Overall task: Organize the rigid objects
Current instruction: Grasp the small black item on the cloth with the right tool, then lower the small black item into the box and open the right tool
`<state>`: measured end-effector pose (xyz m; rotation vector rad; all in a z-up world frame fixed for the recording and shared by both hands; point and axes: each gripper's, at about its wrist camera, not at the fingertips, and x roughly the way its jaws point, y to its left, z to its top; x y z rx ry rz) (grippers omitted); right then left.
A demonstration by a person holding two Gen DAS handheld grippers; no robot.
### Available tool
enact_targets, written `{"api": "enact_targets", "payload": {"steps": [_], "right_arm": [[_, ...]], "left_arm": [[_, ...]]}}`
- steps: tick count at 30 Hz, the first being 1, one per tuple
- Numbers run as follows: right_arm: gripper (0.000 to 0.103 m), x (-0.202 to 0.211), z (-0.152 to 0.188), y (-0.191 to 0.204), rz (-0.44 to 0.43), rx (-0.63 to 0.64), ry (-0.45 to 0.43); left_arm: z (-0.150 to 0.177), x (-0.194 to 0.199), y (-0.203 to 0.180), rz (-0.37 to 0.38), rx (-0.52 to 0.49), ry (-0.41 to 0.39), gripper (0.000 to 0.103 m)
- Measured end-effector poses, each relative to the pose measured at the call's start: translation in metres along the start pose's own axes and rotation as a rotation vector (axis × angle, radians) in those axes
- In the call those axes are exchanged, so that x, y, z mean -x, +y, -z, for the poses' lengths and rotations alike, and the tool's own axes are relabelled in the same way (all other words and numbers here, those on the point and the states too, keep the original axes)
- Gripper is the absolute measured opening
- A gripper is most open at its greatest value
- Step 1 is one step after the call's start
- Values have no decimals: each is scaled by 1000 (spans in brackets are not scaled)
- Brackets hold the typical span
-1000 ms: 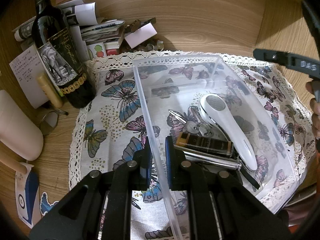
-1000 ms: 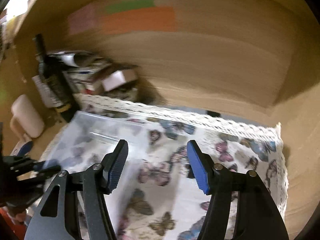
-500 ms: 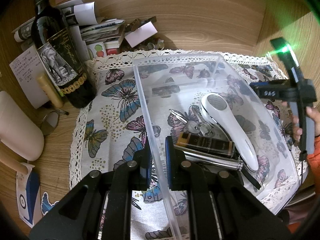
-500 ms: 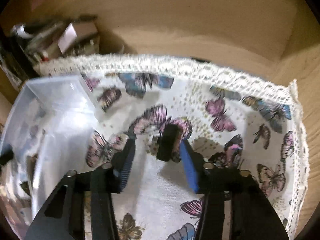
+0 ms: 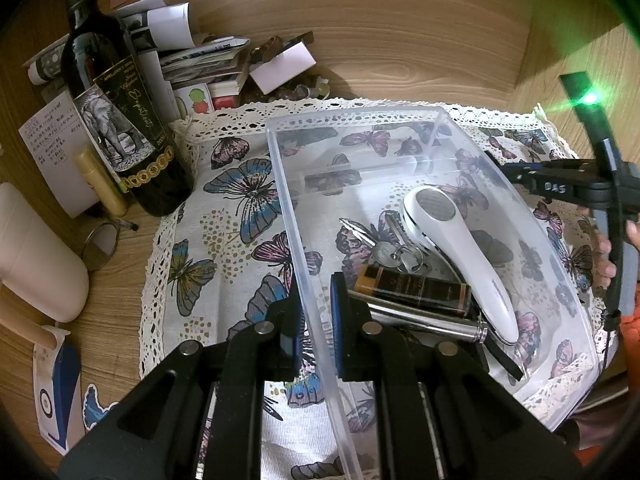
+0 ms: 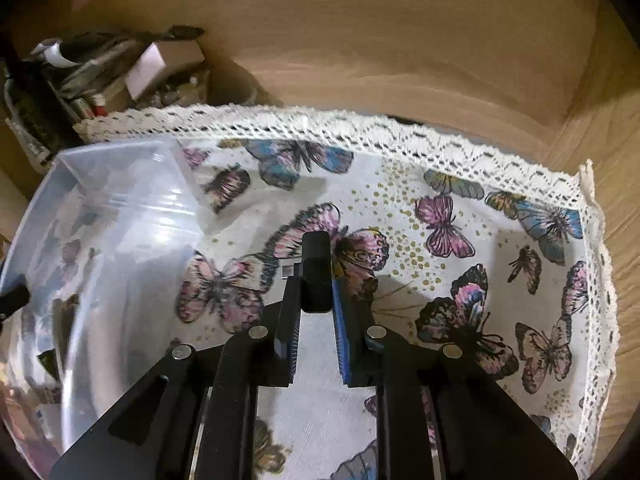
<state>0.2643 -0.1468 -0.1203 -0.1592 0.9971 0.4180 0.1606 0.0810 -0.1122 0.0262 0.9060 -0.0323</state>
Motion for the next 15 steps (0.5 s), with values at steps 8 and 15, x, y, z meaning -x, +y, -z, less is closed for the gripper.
{"api": "enact_targets", "payload": {"steps": [8,15], "right_arm": [[14,61,-4,21,-33,43,-126],[14,95,-5,61,-90,120,-213]], "left_arm": [[0,0,0,-1,0,0,11],[0,0,0,-1,-2,0,11]]}}
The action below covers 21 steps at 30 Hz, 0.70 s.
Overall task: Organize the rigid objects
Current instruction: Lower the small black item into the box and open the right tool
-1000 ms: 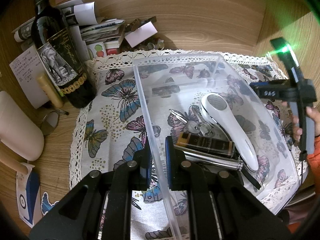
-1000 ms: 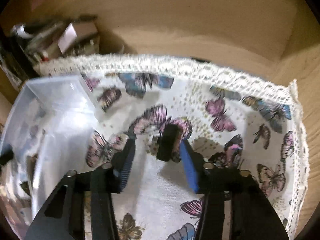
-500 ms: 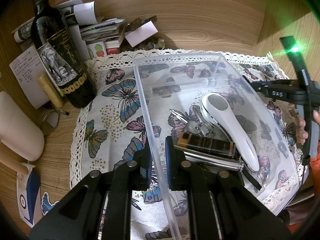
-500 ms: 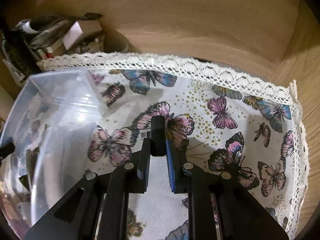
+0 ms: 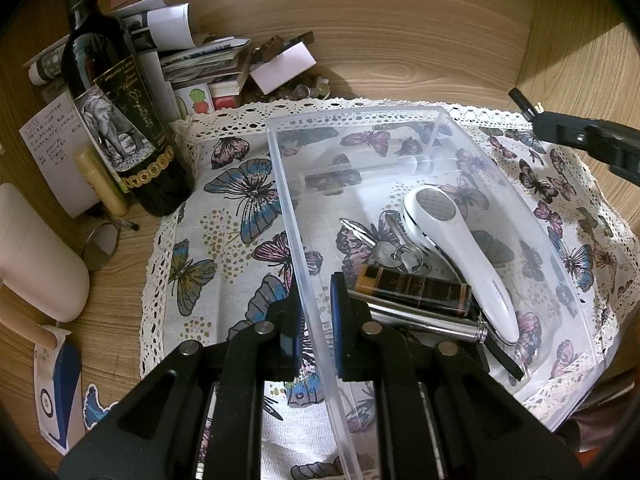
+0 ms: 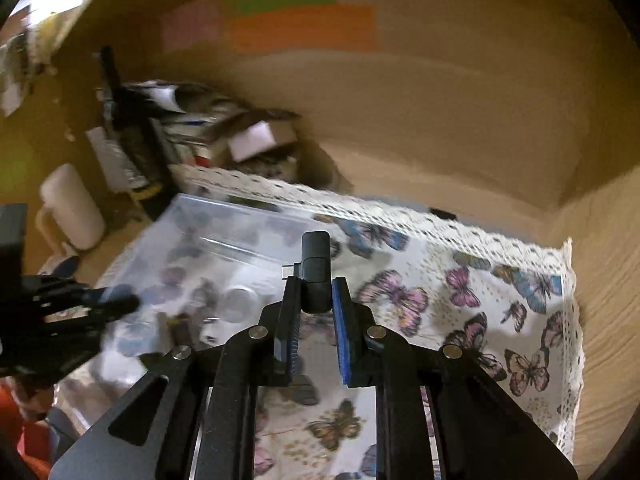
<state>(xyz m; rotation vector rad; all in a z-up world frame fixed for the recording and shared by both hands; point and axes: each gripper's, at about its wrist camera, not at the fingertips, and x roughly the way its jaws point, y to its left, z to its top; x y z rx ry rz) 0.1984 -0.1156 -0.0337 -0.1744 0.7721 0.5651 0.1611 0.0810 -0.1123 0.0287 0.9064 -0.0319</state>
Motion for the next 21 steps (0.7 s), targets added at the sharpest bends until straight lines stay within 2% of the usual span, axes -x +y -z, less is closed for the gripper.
{"api": "enact_targets", "payload": {"steps": [7,13,21], "right_arm": [[14,4,5,34,-66,66,-4],[14,-22,15,52,-122,86,73],[14,-45,25,65,-148,114,146]], "left_arm": [[0,0,0,0,0,0,11],[0,0,1,1,-2,-1,11],[0,0,0,2,-7,-1,11]]}}
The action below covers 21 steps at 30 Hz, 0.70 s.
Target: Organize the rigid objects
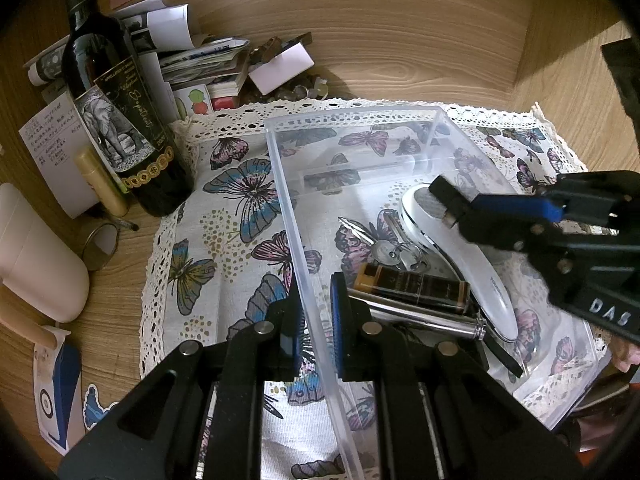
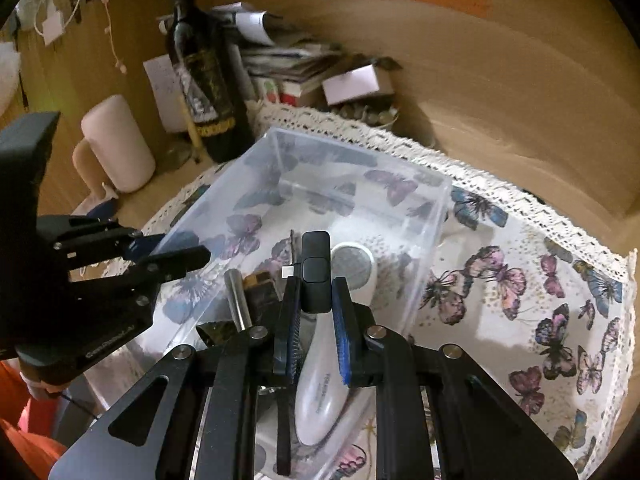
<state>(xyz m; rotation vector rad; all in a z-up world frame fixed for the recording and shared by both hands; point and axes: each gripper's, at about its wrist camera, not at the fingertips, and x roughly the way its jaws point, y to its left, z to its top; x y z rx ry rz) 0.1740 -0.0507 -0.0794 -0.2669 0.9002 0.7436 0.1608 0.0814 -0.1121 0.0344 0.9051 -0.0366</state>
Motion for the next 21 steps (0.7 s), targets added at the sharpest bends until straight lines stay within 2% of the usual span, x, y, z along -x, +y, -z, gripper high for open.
{"api": "enact_targets", "payload": {"steps": [7,10,13,16,19,21], "right_arm": [[16,-4,0,6,-8,18,16],[27,0,0,4,-1,13,5],[34,13,0,0,19,3,-31],[46,27,1,-4,39,-13,-71],[58,47,4,-9,72,-34,-126],[68,62,6,-13,89,-50,-167]], "left_arm": [[0,0,0,-1,0,0,11],[0,0,-1,0,1,1,11],[0,2,-2,1,5,-4,11],[-1,8,-3,2,11,-12,11],[-2,20,-4,19,23,-42,31],[-3,36,-8,15,14,-98,52]]}}
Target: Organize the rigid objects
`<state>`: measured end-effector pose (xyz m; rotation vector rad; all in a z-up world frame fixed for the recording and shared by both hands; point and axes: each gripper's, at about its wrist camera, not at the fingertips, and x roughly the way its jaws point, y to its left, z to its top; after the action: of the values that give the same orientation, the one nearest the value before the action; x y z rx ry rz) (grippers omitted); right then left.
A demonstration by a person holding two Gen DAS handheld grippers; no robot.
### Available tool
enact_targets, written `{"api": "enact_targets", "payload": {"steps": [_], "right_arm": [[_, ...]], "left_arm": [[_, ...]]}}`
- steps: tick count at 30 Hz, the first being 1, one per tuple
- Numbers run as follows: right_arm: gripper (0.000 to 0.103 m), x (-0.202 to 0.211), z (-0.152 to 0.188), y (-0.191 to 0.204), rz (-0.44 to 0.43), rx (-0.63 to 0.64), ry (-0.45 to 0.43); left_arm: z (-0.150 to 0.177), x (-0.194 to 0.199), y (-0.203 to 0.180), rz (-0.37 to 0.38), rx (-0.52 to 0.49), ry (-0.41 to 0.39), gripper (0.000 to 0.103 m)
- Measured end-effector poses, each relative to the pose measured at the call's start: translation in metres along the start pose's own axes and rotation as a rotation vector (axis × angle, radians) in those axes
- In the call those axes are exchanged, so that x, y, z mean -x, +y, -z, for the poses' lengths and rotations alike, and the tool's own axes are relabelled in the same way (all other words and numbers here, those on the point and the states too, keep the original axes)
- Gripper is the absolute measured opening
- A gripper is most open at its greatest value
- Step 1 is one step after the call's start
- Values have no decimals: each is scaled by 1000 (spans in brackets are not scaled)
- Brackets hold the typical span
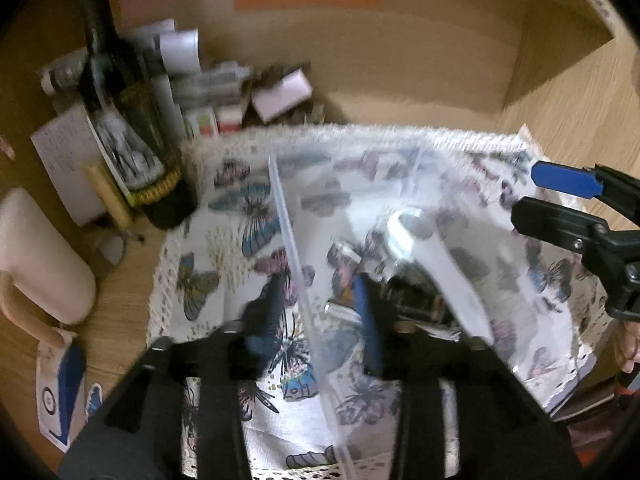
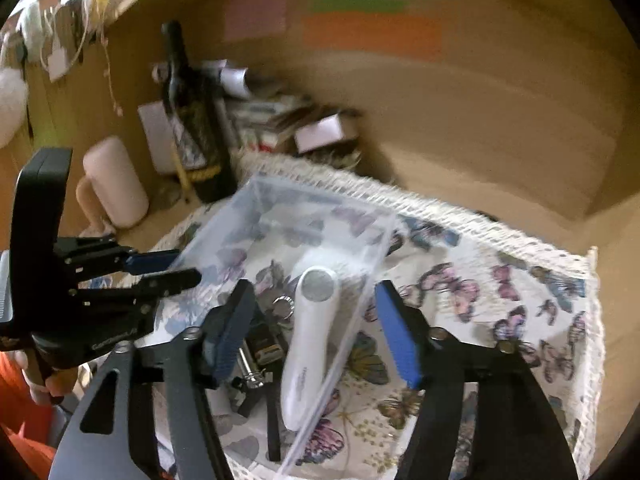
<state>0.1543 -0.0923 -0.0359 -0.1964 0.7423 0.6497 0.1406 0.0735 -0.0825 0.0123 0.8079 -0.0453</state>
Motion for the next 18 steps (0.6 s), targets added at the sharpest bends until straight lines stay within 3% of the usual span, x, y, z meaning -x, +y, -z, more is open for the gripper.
{"api": "enact_targets", "payload": {"steps": [3,7,9,13,18], "right_arm": [[83,23,0,-6,27,-32,-68],[88,52,4,-9,67,-61,-144],[102,65,7,-8,88,-68,-181],[103,91,13,-2,129,-76,-244],[103,118,24,5,168,-79,-308]], "left_arm": [[-3,28,-13,-24,-42,-109,67],[-5,65,-29,-33,-72,-251,89],[-5,79,-36,-33,-73,-303,97],[-2,104,-50,-44,-77,-398,101],[3,122,-61,-34,-64,-451,102]]}}
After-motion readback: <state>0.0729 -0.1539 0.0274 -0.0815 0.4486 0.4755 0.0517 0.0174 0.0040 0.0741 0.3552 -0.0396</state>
